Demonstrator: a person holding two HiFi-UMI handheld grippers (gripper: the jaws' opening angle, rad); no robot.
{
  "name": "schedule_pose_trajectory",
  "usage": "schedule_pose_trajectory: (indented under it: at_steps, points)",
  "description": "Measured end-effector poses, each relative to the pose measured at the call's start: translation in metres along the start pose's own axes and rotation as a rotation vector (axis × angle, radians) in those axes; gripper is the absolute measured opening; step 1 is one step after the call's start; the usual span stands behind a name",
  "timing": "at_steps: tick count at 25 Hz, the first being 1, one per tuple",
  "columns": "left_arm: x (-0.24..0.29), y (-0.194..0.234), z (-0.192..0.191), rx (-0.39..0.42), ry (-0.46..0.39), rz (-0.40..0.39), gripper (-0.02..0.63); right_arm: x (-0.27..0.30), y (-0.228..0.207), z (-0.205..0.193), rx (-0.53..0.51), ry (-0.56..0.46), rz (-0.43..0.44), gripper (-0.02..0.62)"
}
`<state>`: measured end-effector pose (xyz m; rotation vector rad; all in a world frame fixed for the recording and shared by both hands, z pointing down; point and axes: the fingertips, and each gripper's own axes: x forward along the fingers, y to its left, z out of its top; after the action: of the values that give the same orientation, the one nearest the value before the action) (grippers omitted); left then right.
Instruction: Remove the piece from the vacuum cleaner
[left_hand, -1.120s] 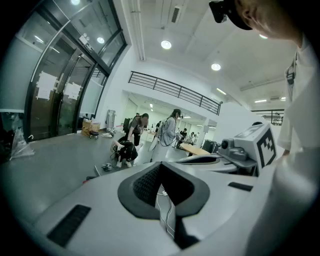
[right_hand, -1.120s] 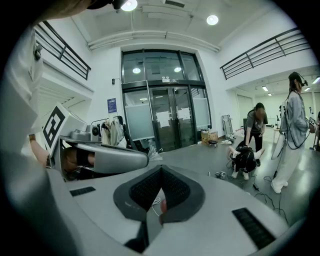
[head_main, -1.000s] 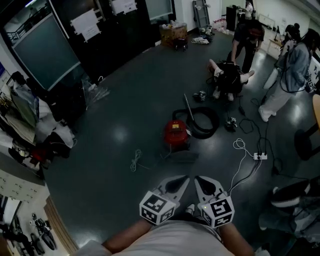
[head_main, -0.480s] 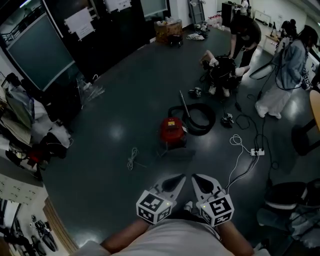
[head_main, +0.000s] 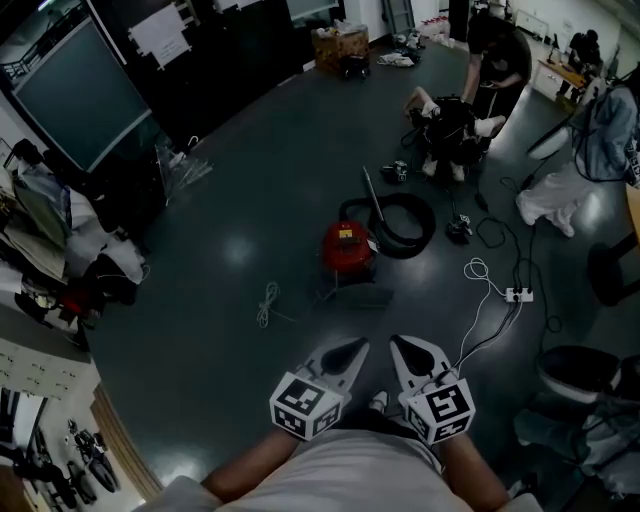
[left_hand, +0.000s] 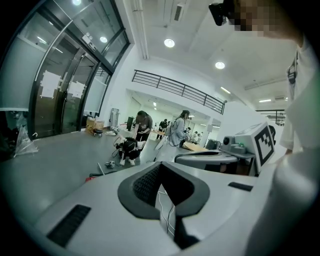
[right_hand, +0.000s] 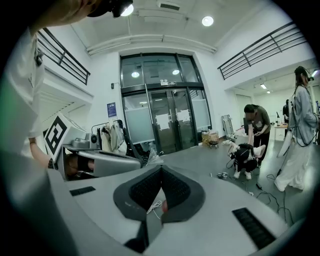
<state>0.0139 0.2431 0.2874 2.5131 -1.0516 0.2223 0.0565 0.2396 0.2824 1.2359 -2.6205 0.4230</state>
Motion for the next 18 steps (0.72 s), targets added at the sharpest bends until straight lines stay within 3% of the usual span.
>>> schedule_pose_trajectory:
  at_steps: [18]
  points:
    - [0.022, -0.001, -0.011, -0.007, 0.011, 0.095, 0.006, -0.004, -0.042, -0.016, 0.020, 0.004, 0.052, 0.015]
